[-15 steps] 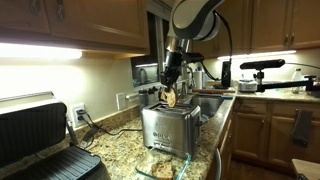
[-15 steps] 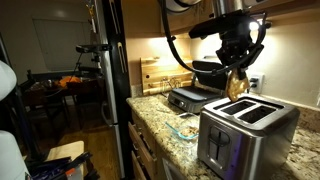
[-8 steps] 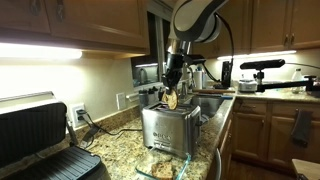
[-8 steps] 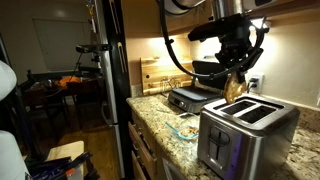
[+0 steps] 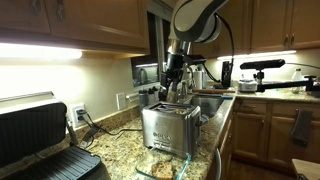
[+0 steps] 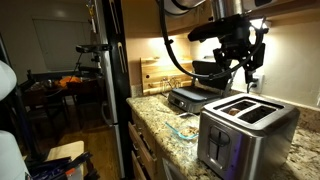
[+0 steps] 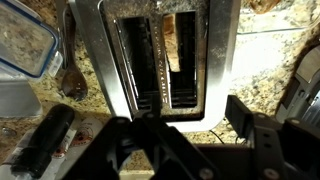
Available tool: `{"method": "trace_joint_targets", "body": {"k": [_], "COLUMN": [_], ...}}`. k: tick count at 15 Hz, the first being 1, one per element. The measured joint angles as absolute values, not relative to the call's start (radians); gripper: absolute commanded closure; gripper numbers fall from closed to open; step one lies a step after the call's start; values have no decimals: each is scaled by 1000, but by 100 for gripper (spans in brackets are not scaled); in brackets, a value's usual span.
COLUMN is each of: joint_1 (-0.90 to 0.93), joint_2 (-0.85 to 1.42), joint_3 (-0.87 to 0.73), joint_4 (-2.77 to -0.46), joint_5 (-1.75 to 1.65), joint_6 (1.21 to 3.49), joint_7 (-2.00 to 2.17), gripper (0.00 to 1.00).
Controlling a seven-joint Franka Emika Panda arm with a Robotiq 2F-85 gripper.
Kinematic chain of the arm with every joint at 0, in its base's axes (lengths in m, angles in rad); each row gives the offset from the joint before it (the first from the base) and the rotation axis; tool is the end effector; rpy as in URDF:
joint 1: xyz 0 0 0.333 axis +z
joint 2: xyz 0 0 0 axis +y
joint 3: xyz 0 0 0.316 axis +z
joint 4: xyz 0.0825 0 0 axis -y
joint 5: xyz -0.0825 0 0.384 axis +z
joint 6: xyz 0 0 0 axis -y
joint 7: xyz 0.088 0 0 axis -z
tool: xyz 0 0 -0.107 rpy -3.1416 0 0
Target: Put a slice of bread in the toaster
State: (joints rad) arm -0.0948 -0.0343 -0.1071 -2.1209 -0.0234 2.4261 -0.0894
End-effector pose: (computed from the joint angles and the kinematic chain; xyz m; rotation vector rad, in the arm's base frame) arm 0.5534 -0.1138 0.4623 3.0318 -0.1487 0.5112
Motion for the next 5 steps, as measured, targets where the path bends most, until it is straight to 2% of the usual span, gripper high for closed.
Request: {"method": "trace_joint_targets", "body": {"k": [5], "joint_1": [-95], "joint_2": [-38], "joint_3": [-107], "joint_4": [-2121], "joint_5": [-23], "joint_6": [2426], "joint_7": [-81], "gripper": [0]}}
